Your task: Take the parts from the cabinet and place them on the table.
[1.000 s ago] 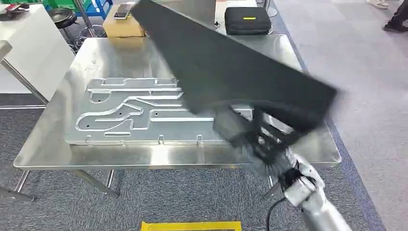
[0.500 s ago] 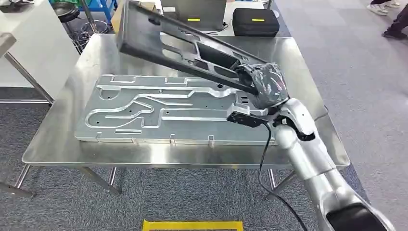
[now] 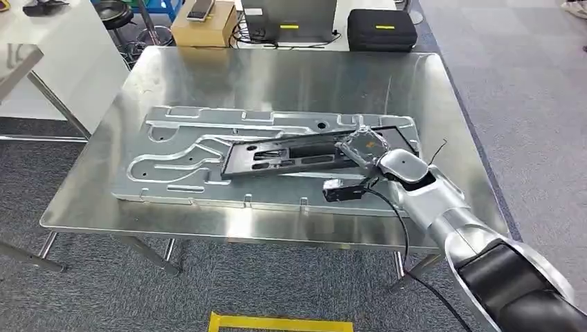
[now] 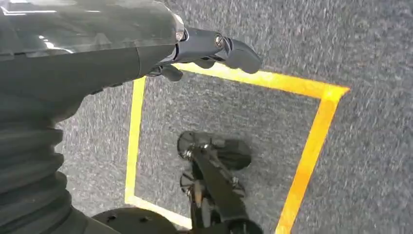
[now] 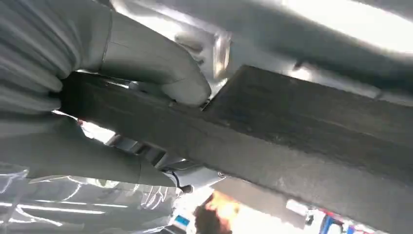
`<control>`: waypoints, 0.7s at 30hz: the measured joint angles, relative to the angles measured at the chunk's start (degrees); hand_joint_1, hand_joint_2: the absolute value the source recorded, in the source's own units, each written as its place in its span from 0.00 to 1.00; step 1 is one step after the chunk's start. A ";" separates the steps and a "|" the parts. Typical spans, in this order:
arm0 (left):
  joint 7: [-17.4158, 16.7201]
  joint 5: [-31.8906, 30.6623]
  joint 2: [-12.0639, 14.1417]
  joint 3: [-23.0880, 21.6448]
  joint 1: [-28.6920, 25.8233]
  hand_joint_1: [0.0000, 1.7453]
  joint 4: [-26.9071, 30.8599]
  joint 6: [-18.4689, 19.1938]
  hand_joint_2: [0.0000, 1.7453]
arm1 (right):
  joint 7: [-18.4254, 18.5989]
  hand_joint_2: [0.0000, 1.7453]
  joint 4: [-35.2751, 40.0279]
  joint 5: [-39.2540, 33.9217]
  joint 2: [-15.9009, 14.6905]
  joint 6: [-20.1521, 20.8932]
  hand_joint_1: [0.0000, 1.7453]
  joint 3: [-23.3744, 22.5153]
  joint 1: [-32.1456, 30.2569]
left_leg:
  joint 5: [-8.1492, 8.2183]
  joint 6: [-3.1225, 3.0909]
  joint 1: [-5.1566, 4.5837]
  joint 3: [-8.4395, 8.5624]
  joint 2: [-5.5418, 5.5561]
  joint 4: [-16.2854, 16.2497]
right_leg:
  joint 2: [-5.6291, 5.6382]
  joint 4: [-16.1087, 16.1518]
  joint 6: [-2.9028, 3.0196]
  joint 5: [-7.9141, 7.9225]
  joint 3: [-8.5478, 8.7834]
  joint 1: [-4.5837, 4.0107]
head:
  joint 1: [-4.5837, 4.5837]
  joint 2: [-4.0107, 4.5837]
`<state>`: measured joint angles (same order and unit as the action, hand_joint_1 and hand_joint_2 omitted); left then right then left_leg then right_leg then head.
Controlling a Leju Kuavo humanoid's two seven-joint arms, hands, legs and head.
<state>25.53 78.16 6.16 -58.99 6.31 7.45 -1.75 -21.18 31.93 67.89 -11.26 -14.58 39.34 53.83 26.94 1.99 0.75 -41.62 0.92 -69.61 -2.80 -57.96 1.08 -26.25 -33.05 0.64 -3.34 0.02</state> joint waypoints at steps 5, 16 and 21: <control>0.94 -0.04 0.04 -1.16 0.00 0.00 0.00 -0.24 1.00 | -1.42 0.00 -2.10 -2.27 -0.02 -3.87 0.00 0.33 -0.63 | -3.70 -1.46 -0.47 4.96 0.49 10.85 | 0.11 -0.45 -1.32 -1.00 0.63 -0.34 | 0.02 0.00; 2.36 0.17 0.04 -2.56 0.01 0.00 0.00 -3.04 0.00 | -1.90 0.00 -4.46 -4.50 1.57 -6.99 0.00 -0.81 -2.96 | -3.20 -3.05 -0.02 6.31 0.87 11.19 | 2.10 -8.12 -2.26 -0.92 -4.18 0.52 | 0.02 0.00; 2.75 0.42 0.00 -2.64 -0.04 0.00 0.00 -3.34 0.00 | -2.21 0.00 -4.46 -5.11 1.99 -8.28 0.00 -1.60 -2.93 | -3.13 -1.52 -0.33 6.16 0.78 11.20 | 1.66 -1.06 -1.35 0.20 -1.17 -0.33 | 0.00 0.00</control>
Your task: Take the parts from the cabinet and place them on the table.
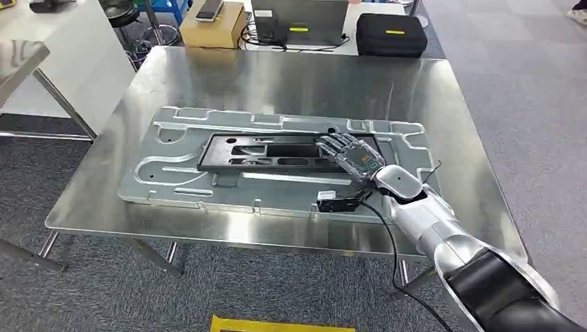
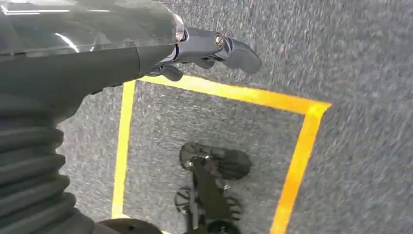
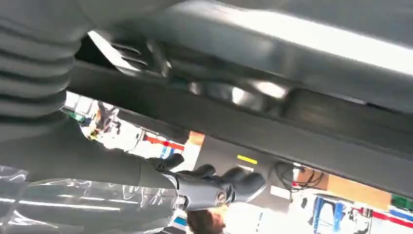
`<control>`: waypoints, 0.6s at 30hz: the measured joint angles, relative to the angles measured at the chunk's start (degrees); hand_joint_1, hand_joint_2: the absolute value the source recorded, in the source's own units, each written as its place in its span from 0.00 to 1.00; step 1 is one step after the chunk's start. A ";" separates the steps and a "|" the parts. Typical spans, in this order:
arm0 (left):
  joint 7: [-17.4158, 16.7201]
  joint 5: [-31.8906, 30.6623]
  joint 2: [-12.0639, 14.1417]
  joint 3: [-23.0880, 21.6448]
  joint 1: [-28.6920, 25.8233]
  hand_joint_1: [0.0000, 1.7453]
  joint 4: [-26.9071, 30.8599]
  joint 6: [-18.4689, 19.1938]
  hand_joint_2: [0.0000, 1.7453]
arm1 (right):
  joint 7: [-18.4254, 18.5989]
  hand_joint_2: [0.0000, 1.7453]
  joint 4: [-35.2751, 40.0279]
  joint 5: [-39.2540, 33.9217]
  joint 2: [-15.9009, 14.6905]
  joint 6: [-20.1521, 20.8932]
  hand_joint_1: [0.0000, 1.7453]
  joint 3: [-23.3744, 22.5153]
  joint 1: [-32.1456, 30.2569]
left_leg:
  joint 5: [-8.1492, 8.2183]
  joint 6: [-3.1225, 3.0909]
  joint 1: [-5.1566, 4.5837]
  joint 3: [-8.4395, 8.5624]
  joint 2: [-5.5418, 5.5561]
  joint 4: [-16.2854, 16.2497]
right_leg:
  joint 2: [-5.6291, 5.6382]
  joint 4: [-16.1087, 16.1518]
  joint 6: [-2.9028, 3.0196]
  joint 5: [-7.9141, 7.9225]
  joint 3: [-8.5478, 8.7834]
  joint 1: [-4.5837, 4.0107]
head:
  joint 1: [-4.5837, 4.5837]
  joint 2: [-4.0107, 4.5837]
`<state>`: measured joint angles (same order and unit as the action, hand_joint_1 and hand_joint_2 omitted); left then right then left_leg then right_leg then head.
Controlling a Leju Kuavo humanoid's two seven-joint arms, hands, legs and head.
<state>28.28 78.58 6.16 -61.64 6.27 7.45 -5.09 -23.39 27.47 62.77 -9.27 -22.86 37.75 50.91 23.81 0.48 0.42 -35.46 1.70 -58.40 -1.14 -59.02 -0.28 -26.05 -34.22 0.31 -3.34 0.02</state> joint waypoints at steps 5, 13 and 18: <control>0.00 0.13 0.04 -0.02 0.11 0.00 0.00 -0.24 0.00 | -4.03 0.00 0.50 -6.24 -0.24 -0.76 0.00 -1.77 -0.08 | 6.87 1.52 0.26 -4.95 -0.72 -11.30 | -0.67 0.85 1.36 0.41 0.42 0.47 | 0.00 0.00; -0.52 1.88 0.18 -0.59 0.01 0.00 0.00 -0.13 0.00 | -16.46 0.00 14.24 -41.16 -0.59 18.18 0.00 -10.84 -2.90 | 0.34 0.44 -0.03 0.12 -0.26 -0.18 | -0.46 0.15 0.45 -0.25 0.66 0.04 | 0.00 0.00; -0.90 3.30 0.20 -1.18 -0.14 0.00 0.00 0.61 0.00 | -16.85 0.00 33.44 -64.14 0.37 25.75 0.00 -16.20 -9.26 | -0.20 -1.31 0.29 0.67 -0.53 0.77 | 0.03 -1.24 -0.95 -1.94 0.23 0.34 | 0.00 0.00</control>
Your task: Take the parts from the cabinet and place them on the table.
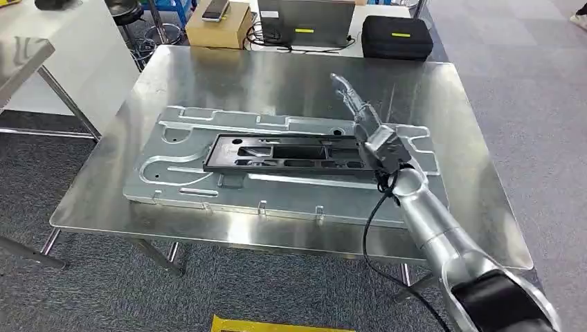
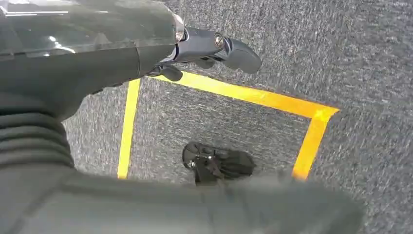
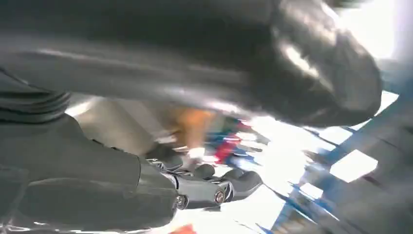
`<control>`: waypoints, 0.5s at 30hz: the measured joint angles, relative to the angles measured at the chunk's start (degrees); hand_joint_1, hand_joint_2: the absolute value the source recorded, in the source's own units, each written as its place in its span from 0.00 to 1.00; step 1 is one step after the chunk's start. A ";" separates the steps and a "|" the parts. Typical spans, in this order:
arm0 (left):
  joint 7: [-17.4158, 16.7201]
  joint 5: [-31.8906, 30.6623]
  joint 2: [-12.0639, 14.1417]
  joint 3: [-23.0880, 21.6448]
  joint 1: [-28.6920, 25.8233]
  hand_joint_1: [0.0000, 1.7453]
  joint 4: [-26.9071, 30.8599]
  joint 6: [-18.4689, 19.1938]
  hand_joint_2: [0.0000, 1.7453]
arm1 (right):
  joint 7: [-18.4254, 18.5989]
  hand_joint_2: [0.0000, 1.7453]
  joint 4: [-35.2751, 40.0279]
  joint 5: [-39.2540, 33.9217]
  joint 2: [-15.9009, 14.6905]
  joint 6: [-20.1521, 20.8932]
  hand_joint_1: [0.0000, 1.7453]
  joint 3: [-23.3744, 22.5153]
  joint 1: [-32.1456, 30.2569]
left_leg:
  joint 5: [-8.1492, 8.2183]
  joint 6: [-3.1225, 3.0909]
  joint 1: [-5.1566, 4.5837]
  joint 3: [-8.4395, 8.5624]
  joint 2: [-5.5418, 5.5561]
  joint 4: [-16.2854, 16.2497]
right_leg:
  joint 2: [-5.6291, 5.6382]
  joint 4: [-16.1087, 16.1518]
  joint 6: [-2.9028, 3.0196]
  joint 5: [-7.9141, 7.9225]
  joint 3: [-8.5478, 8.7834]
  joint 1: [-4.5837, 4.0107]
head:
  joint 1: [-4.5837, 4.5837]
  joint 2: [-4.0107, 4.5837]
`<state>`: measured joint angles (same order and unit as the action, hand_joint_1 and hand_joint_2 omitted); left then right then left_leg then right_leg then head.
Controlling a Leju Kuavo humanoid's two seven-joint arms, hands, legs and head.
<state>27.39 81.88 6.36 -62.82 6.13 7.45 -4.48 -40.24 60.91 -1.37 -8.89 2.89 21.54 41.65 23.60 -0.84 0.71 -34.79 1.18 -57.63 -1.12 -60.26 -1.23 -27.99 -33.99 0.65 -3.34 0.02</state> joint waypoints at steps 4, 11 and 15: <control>1.36 2.65 0.00 0.06 -0.95 0.00 0.00 1.79 0.00 | 0.04 0.00 16.24 -7.02 4.70 -2.78 0.00 -10.57 -6.85 | 0.27 -0.63 -0.10 0.05 -0.73 -0.04 | 0.93 -15.67 -0.56 -6.85 -7.62 0.09 | 0.00 0.00; 3.96 5.92 -0.42 1.14 -2.37 0.00 -0.04 3.76 0.00 | -0.07 0.00 34.26 6.82 15.10 -13.40 0.00 -36.03 -21.66 | 0.95 0.39 -0.47 0.45 -1.83 -0.79 | 0.48 1.79 0.90 2.45 -0.24 -0.76 | 0.00 0.00; 4.02 6.80 -0.48 1.25 -2.50 0.00 -0.11 3.96 0.00 | 0.00 0.00 36.79 13.07 15.45 -17.38 0.00 -44.41 -29.37 | 2.85 1.61 -0.35 0.20 -1.99 -1.85 | 1.05 2.55 2.06 3.43 -0.29 -0.15 | 0.00 0.00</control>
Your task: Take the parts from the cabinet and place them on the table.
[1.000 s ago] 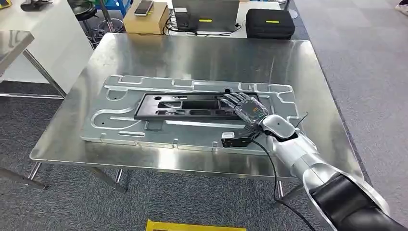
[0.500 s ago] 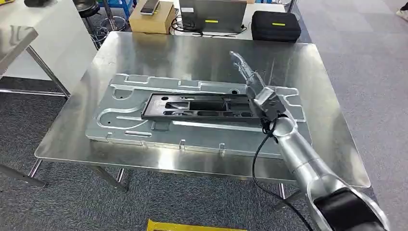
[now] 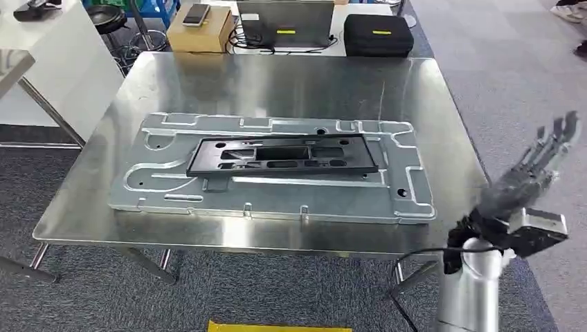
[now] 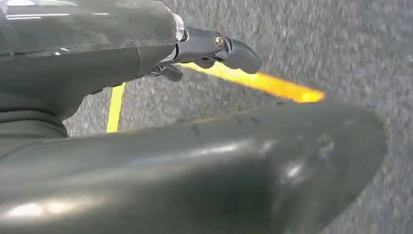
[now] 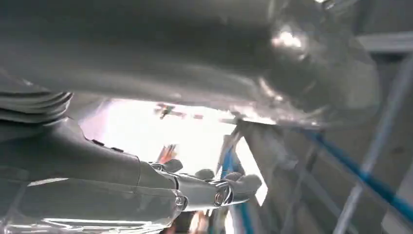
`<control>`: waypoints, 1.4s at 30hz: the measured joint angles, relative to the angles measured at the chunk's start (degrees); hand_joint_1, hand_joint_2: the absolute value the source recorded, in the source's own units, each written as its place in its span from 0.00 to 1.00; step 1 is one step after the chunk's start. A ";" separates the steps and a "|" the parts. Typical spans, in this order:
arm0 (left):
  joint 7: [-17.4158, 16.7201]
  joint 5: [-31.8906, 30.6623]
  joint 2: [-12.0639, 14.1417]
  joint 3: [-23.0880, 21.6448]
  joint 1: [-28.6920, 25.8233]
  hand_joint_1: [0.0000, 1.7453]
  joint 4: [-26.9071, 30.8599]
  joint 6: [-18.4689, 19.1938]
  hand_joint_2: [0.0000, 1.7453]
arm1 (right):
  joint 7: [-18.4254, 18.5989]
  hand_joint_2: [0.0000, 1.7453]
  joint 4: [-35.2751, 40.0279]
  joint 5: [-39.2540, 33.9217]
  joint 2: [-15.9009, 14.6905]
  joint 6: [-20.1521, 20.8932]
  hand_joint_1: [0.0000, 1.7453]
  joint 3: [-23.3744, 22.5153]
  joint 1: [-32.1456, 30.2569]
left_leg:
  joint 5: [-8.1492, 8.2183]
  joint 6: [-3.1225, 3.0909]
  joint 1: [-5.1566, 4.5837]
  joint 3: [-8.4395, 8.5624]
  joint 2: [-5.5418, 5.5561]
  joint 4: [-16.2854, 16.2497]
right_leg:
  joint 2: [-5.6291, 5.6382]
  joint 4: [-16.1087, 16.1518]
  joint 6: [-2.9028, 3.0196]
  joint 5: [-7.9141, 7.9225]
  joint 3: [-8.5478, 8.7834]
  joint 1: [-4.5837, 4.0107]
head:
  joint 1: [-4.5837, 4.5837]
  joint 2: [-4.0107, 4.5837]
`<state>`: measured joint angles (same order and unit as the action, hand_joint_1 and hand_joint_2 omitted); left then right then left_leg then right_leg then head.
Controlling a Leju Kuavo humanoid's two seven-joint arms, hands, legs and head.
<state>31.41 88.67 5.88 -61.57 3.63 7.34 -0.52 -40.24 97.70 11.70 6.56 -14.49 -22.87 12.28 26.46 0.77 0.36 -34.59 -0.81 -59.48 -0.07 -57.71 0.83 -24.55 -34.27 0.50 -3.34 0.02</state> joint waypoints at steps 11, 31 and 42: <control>0.68 1.25 0.13 -0.17 0.57 0.00 -0.31 1.27 0.00 | 3.75 0.00 -2.94 18.34 0.50 -7.15 0.00 -12.34 -13.57 | 4.49 -0.33 0.29 8.15 0.93 2.53 | 0.90 -0.64 -1.46 3.37 -3.39 -0.11 | 0.00 0.00; 0.33 1.22 -0.61 -0.42 0.19 0.00 -0.44 1.68 0.00 | 5.53 0.00 -42.68 48.70 10.14 -4.00 0.00 -38.27 -12.55 | -0.85 0.21 0.31 -1.08 -0.11 0.20 | -0.05 2.20 0.12 -3.43 5.98 -0.21 | 0.00 0.00; -0.02 0.11 -0.92 -1.27 -0.17 0.00 -0.44 1.88 0.00 | 18.79 0.00 -66.85 57.93 8.68 -0.81 0.00 -43.38 -12.08 | 5.31 0.01 0.52 10.76 0.83 3.50 | 0.07 -0.10 -1.31 1.82 -1.23 -0.56 | 0.02 0.00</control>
<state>31.38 88.78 4.96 -62.84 3.46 6.91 1.36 -21.45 30.85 69.63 15.23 -15.30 -66.25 0.20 31.77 0.78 0.88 -23.83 0.02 -55.98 0.00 -57.81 -0.49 -22.74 -35.51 -0.07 -3.32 0.02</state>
